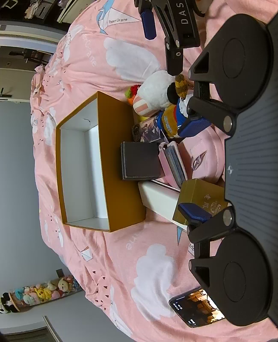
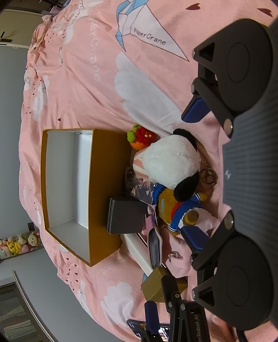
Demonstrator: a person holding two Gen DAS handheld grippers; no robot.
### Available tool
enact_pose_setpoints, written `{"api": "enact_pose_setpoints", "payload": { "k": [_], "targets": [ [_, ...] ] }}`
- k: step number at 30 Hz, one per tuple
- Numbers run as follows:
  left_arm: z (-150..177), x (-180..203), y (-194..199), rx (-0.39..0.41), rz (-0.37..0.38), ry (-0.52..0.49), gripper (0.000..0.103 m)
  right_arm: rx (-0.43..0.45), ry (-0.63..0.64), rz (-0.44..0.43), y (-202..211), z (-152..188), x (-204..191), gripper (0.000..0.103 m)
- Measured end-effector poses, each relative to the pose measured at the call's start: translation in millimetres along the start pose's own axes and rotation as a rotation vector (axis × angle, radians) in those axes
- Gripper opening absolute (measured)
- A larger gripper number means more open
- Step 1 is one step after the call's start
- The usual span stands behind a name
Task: Organize objects
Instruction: 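Move the left gripper toward the small gold cube box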
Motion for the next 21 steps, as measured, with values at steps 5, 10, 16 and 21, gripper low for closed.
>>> {"api": "enact_pose_setpoints", "payload": {
  "k": [5, 10, 16, 21],
  "targets": [
    [0.9, -0.3, -1.1, -0.005, -0.005, -0.003, 0.083, -0.002, 0.000, 0.000, -0.4, 0.6, -0.4, 0.102],
    [1.6, -1.0, -1.7, -0.009, -0.008, 0.001, 0.083, -0.010, -0.002, 0.000, -1.4, 2.2, -0.9, 0.102],
    [1.5, -0.4, -1.7, -0.011, -0.008, 0.001, 0.083, -0.017, -0.003, -0.001, -1.6, 2.2, -1.4, 0.102],
    [2.0, -0.1, -1.2, -0.016, -0.007, -0.001, 0.083, -0.023, -0.008, -0.005, -2.7, 2.6, -0.9, 0.102]
  ]
}}
Point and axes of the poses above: each gripper's, at about its wrist camera, not at the fingertips, and y roughly against the way its jaws point, x to its right, z to its underside, the point moved 5 cm from there along -y, roughly the way its jaws point, and after that the axes turned 6 degrees about x, right-handed, at the moved point
